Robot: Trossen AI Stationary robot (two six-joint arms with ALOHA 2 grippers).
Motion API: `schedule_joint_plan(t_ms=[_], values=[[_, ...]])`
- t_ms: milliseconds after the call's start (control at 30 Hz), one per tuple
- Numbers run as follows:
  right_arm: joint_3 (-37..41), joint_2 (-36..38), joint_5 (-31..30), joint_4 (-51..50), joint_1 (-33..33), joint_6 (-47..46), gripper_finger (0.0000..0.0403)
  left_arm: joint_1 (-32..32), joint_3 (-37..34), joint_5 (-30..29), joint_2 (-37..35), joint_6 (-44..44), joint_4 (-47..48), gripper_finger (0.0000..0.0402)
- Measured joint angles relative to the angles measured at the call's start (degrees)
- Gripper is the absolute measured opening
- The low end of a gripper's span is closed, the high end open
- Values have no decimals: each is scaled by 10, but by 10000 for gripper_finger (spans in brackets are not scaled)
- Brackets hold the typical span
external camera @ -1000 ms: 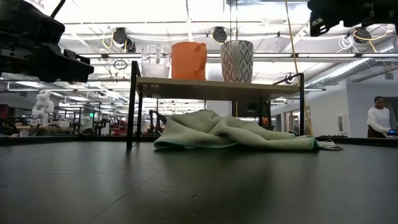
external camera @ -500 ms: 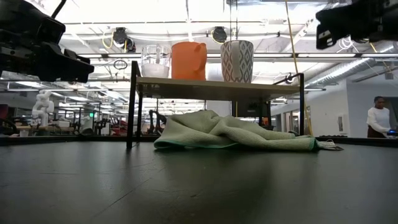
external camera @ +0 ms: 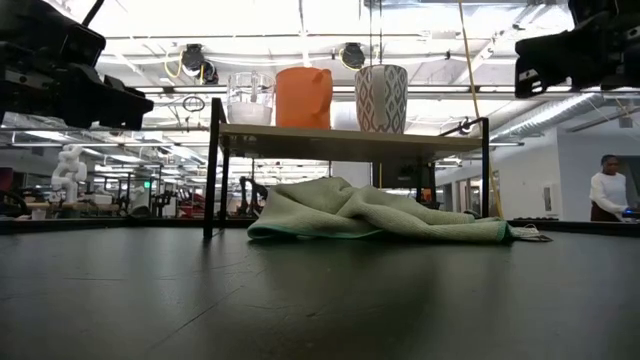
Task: Stack small to large cups/mugs on shelf
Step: Return to Home Position
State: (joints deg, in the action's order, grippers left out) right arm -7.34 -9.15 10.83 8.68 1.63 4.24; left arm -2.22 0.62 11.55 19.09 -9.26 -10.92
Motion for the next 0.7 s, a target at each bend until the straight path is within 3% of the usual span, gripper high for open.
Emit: schedule_joint_plan(t_ms=[700], values=[[42, 29, 0, -25, 0, 0, 0, 0, 0, -16, 0, 6, -7, 26]])
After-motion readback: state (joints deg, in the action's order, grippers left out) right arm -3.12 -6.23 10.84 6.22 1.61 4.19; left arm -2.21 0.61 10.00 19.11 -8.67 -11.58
